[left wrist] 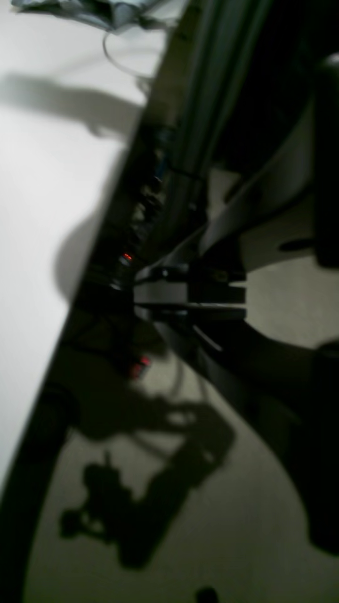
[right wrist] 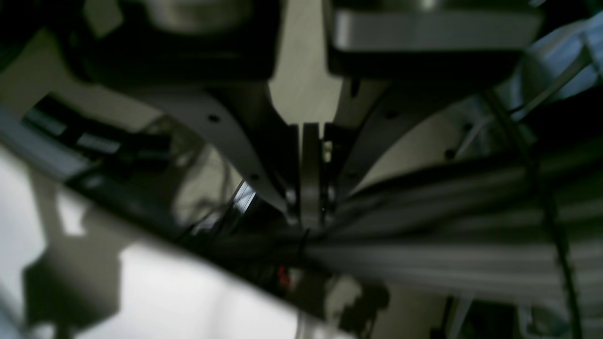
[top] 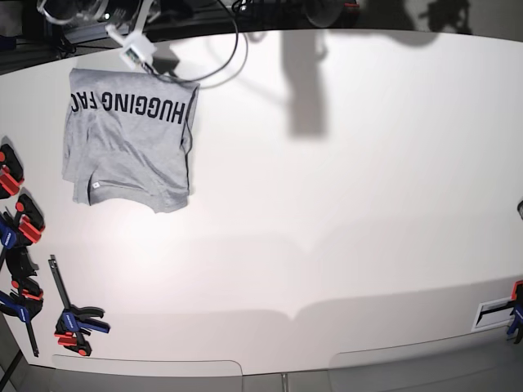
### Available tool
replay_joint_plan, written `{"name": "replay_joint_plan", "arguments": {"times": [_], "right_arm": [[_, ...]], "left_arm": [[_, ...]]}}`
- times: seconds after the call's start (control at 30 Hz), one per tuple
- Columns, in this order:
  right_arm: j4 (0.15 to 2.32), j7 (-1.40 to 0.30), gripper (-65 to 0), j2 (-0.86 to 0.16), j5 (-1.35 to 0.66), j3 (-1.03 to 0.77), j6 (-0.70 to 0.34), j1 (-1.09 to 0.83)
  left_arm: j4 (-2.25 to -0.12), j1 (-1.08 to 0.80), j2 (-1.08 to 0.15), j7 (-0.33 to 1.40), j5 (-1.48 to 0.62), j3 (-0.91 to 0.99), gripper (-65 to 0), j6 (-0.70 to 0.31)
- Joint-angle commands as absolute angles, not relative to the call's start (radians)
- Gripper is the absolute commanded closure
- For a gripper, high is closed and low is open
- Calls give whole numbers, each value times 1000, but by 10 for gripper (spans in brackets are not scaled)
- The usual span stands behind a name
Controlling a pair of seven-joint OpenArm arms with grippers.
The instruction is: Fold the T-shirt properly
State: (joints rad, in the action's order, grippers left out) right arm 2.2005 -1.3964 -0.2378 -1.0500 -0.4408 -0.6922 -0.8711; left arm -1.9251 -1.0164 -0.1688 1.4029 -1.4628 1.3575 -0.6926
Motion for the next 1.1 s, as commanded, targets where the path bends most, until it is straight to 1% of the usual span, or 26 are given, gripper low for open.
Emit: {"name": "replay_joint_plan", "arguments": {"times": [0.0,0.2,0.3,0.37,0.47,0.57,0.63,0.7,0.87,0.9,0.93,1.07], "right_arm": [[2218,-1390,0,-245,-1074,-446,-698,-904],[2197,-1372,0,-300,-1074,-446,-698,-1012],[2118,-1285,0,-302,-1049,-442,-698,-1016],[2022,-1186,0,-306,-957,-430,-698,-1006],[1826,-1062,0,-341,-838,-377,-698,-970],[1603,-1035,0,-390,-789,-263,-698,-912],[1454,-1018,0,-423,-745,-165,-698,-862],[1310,-962,0,-447,-681,-65,-698,-799],[1010,-713,0,-441,-466,137,-698,-614],[965,-662,0,-434,-432,171,-687,-575],[925,-619,0,-425,-404,203,-637,-537],[806,-532,0,-365,-358,303,-384,-391]], "left_arm": [[-1937,-1062,-184,1396,-1484,1367,0,-698],[-1935,-1153,-200,1396,-1484,1332,0,-698],[-1897,-1161,-200,1396,-1462,1242,0,-698],[-1834,-1161,-201,1374,-1363,1140,0,-698],[-1702,-1160,-220,1176,-1191,944,0,-698],[-1547,-1133,-267,982,-1039,746,0,-698],[-1445,-1076,-281,905,-945,648,0,-698],[-1351,-1004,-280,855,-861,576,0,-698],[-1141,-827,-280,685,-693,442,0,-698],[-1106,-795,-280,642,-656,420,0,-698],[-1073,-764,-280,596,-617,397,0,-698],[-961,-654,-280,387,-458,310,0,-698]]}}
